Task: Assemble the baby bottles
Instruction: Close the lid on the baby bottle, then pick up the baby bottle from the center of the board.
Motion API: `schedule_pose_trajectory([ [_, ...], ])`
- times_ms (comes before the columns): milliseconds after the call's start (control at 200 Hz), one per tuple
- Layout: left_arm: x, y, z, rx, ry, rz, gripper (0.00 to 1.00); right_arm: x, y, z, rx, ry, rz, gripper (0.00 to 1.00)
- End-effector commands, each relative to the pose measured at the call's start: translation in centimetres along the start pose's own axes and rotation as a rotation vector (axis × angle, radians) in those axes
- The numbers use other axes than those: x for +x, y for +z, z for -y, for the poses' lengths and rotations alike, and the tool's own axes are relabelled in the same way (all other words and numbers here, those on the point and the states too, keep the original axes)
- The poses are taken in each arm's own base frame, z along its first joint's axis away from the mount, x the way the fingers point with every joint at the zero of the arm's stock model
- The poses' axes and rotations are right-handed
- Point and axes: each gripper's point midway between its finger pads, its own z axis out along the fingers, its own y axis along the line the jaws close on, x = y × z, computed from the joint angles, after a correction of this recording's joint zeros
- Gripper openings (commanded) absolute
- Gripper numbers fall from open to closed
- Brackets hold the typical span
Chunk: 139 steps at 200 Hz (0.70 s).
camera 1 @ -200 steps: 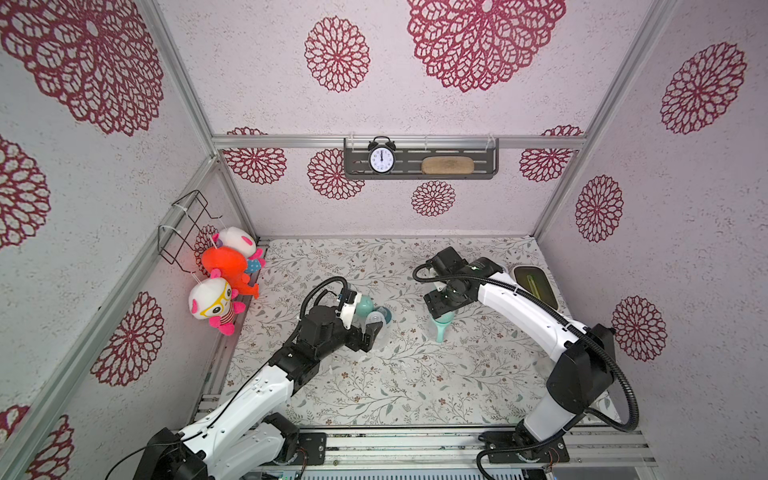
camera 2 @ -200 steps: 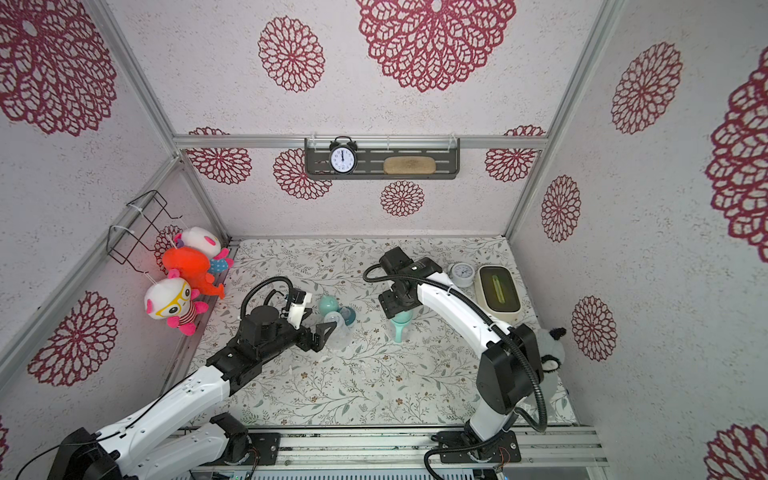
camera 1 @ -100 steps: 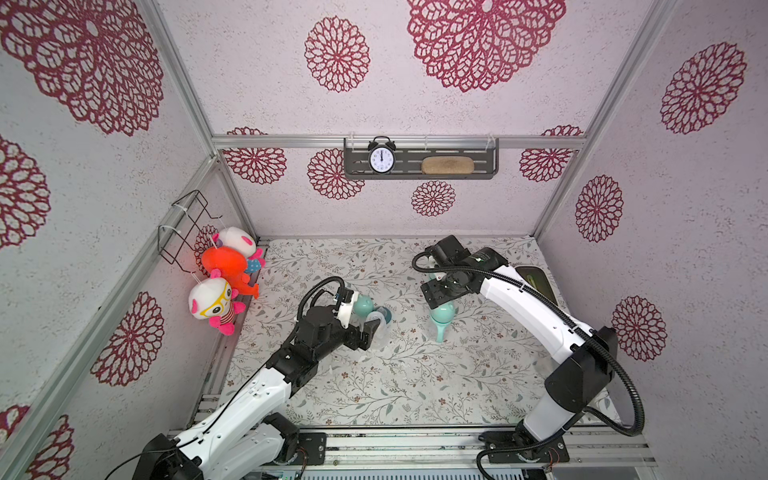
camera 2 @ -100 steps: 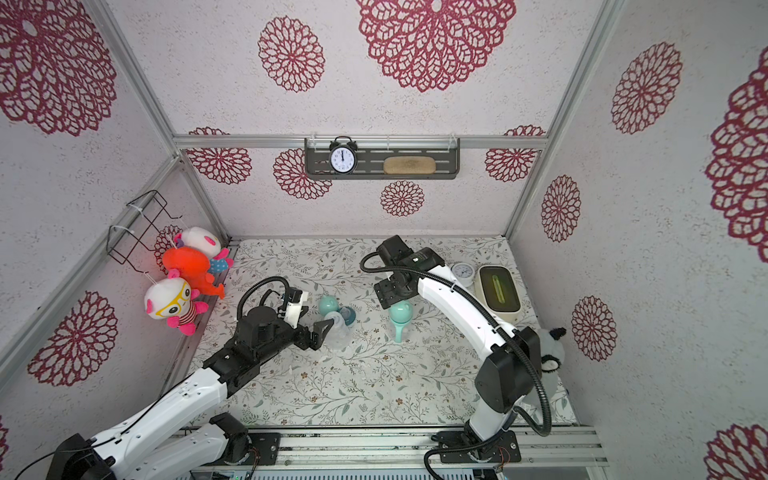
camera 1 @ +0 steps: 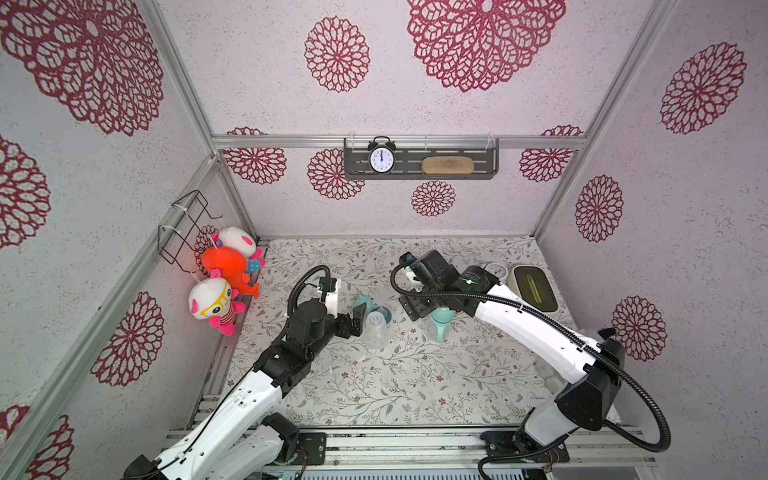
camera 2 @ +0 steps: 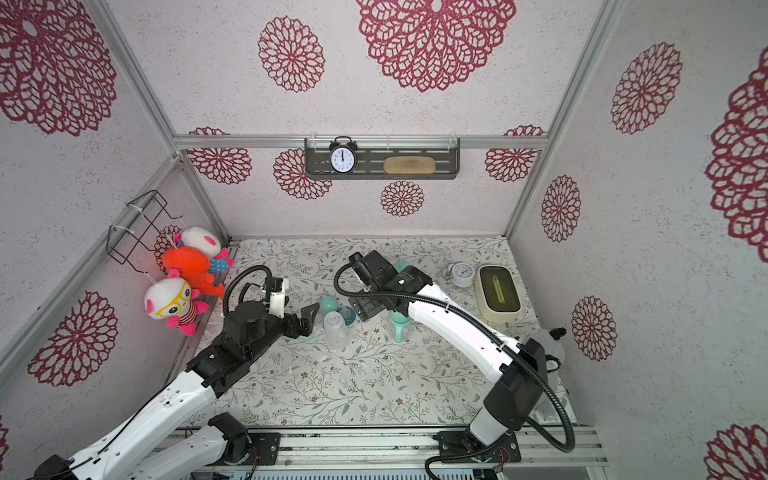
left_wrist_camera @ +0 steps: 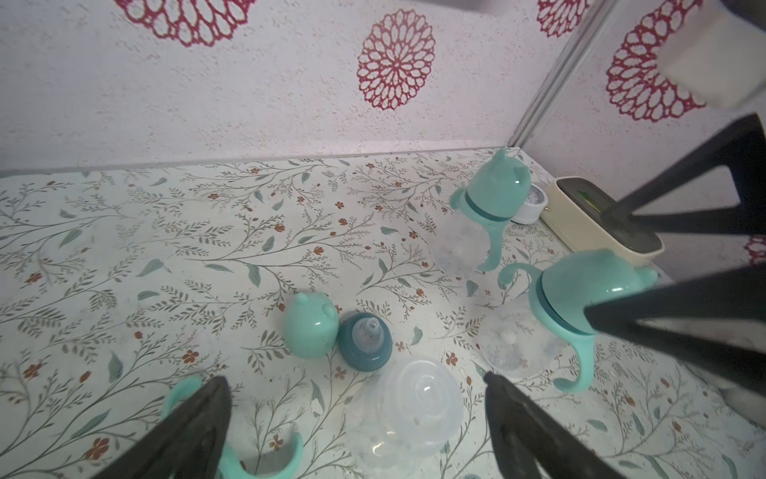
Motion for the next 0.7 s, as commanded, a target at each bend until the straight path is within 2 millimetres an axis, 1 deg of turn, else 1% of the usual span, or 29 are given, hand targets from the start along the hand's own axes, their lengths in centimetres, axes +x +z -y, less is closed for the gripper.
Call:
schedule_pose_trajectory([
  [0,0.0,-0.9,-2.3,-0.116,-0.056,-0.027,0.98,-2.4,-1.3,-1.9,-0.065,-0.012,0.159,0.90],
  [125,-0.5,-2.0,-3.6,-0.177,-0.088,-0.033,0.98,-2.1,0.1,-4.2,-0.112,-0.040,0.191,0.92],
  [230,-0.7,-2.6,-4.5,-0.215,-0.119,-0.042,0.98,-1.4,1.3,-5.4,-0.120,-0.075,0.202,0.93],
  [355,-0.7,-3.1,-5.6,-0.260,-0.126,-0.059,0.98,-0.7,2.8,-7.0,-0.191,-0.081,0.218,0.94],
  [470,-1.0,-3.2,-5.9,-0.258,-0.157,-0.062,0.98,-0.5,4.1,-8.0,-0.226,-0.076,0.229,0.94],
  [626,-0.4,-3.0,-6.5,-0.269,-0.177,-0.081,0.98,-0.2,5.4,-9.3,-0.261,-0.076,0.246,0.94],
  [691,-0.1,-2.8,-6.6,-0.266,-0.191,-0.089,0.98,0.1,6.3,-9.6,-0.265,-0.075,0.237,0.94],
])
